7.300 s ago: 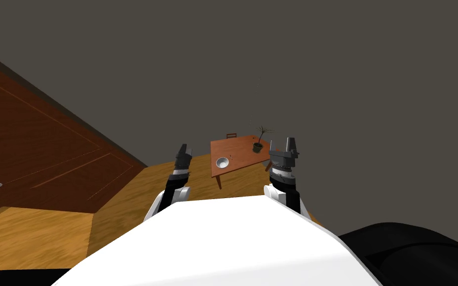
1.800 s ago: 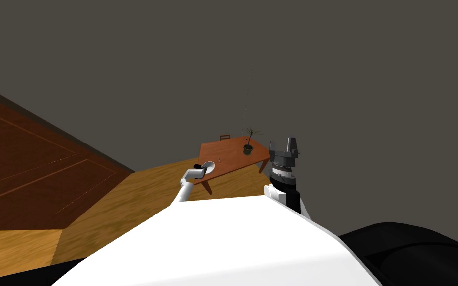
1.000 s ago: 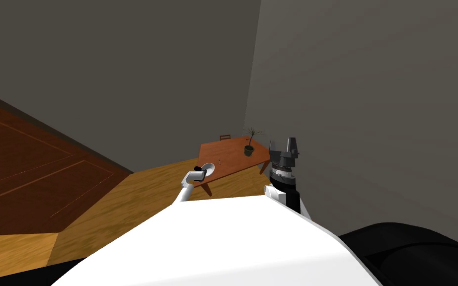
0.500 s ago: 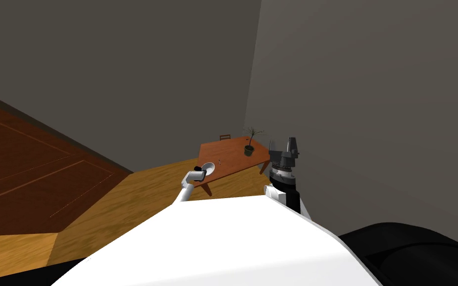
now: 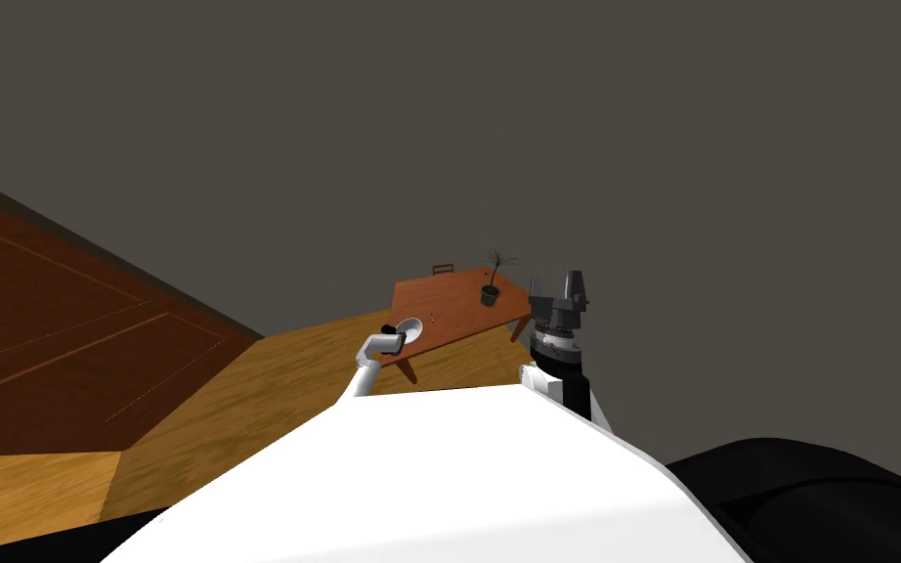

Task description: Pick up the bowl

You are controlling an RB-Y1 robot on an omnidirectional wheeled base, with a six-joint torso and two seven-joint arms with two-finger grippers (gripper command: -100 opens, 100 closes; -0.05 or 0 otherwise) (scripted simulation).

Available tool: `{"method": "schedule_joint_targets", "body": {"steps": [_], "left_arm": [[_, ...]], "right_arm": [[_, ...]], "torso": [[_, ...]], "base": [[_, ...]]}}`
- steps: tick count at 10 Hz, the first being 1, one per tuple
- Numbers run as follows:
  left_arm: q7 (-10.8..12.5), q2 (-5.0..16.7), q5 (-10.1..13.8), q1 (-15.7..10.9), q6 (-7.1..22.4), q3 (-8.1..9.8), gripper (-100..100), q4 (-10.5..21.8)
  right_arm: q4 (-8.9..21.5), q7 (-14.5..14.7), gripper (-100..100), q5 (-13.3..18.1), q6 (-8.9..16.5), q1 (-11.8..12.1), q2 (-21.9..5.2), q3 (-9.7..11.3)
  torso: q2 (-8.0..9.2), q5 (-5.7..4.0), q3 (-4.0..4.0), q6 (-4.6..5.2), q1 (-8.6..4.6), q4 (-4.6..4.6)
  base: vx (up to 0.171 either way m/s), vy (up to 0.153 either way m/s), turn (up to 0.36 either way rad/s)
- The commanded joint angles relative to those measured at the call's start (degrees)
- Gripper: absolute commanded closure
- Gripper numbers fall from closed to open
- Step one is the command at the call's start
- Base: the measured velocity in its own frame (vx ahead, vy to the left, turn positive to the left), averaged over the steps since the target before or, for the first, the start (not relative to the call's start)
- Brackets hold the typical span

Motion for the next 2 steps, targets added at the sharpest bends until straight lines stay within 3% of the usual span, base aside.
{"method": "schedule_joint_targets", "body": {"steps": [1, 2], "left_arm": [[0.0, 0.0, 0.0, 0.0, 0.0, 0.0, 100, 0.0], [-0.03, 0.01, 0.02, 0.02, 0.24, 0.01, 0, -0.13]], "right_arm": [[0.0, 0.0, 0, 0.0, 0.0, 0.0, 0.0, 0.0], [0.0, 0.0, 0, 0.0, 0.0, 0.0, 0.0, 0.0]], "torso": [[0.0, 0.0, 0.0, 0.0, 0.0, 0.0], [-0.06, 0.01, -0.03, 0.01, 0.02, -0.01]], "base": [[-0.015, -0.004, 0.003], [0.0, 0.0, 0.0]]}}
